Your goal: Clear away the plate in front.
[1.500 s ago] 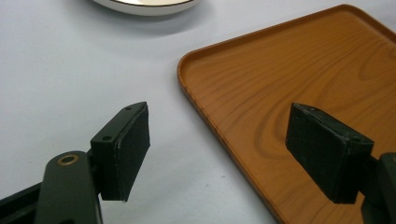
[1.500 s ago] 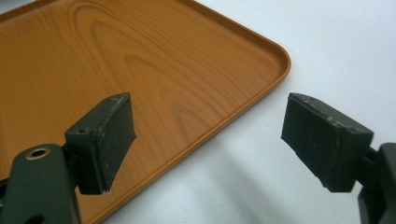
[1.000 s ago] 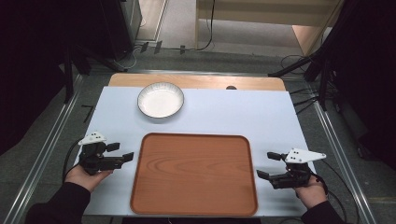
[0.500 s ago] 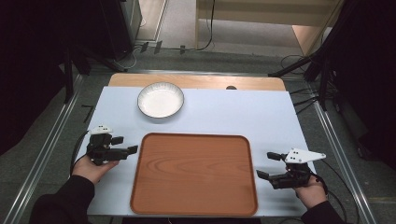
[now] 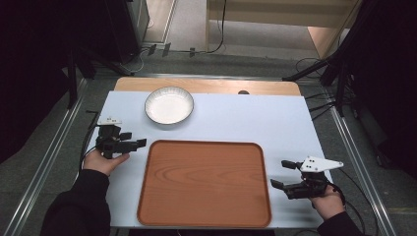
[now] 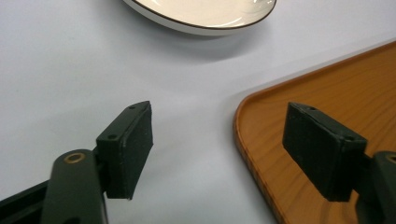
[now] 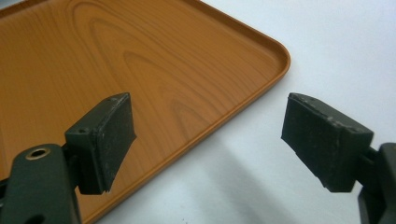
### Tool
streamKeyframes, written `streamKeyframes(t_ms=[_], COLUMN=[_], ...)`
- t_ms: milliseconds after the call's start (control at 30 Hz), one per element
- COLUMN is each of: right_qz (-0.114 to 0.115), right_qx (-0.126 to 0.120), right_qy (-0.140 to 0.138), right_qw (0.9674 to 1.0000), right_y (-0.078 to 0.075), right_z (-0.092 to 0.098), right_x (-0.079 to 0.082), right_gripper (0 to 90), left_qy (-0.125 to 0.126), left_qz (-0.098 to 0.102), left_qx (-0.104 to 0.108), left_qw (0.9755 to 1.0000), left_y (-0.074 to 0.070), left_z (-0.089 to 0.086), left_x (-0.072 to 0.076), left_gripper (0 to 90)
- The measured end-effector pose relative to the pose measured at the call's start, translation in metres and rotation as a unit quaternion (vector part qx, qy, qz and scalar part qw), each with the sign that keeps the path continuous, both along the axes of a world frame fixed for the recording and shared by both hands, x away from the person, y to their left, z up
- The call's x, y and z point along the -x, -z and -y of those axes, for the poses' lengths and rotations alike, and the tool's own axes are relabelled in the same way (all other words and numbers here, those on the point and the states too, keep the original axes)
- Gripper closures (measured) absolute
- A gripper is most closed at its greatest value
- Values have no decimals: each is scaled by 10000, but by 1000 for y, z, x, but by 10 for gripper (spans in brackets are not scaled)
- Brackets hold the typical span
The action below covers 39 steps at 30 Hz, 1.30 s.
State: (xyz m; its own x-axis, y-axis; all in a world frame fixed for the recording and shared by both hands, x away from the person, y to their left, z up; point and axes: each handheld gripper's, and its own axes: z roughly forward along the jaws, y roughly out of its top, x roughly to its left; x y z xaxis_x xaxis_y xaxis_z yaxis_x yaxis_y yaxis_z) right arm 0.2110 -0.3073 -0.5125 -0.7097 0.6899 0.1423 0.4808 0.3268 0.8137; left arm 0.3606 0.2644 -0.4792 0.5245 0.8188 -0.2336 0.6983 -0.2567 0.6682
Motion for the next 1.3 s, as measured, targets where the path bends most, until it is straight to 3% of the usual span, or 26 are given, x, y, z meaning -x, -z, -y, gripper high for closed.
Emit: streamKeyframes(t_ms=[167, 400, 533, 600, 667, 800, 967, 1100, 1300], right_qz=[-24, -27, -18, -21, -17, -20, -22, -19, 0], right_qx=[42, 10, 19, 9, 5, -2, -24, 5, -24], right_qy=[-37, -34, -46, -31, -39, -54, -54, -54, -54], right_qw=[10000, 10000, 10000, 10000, 10000, 10000, 10000, 10000, 10000], right_y=[0, 0, 0, 0, 0, 0, 0, 0, 1], right_z=[-1, -1, -1, -1, -1, -1, -1, -1, -1], right_x=[0, 0, 0, 0, 0, 0, 0, 0, 0], right_gripper=[178, 178, 178, 178, 178, 178, 178, 178, 178], left_qy=[-123, -191, -241, -194, -266, -350, -484, -591, -1074], left_qz=[118, 132, 94, -11, 65, 47, 371, 296, 229], left_qx=[-94, 120, 18, -4, -176, -174, -369, -247, -338], left_qw=[9998, 9997, 9997, 9998, 9995, 9992, 9975, 9975, 9934], left_y=[-7, -13, -14, -14, -15, -18, -17, -14, -8], left_z=[6, 9, 14, 16, 19, 22, 29, 33, 34], left_x=[-14, -30, -41, -47, -52, -63, -72, -84, -99], left_gripper=[255, 245, 238, 193, 200, 240, 337, 387, 523])
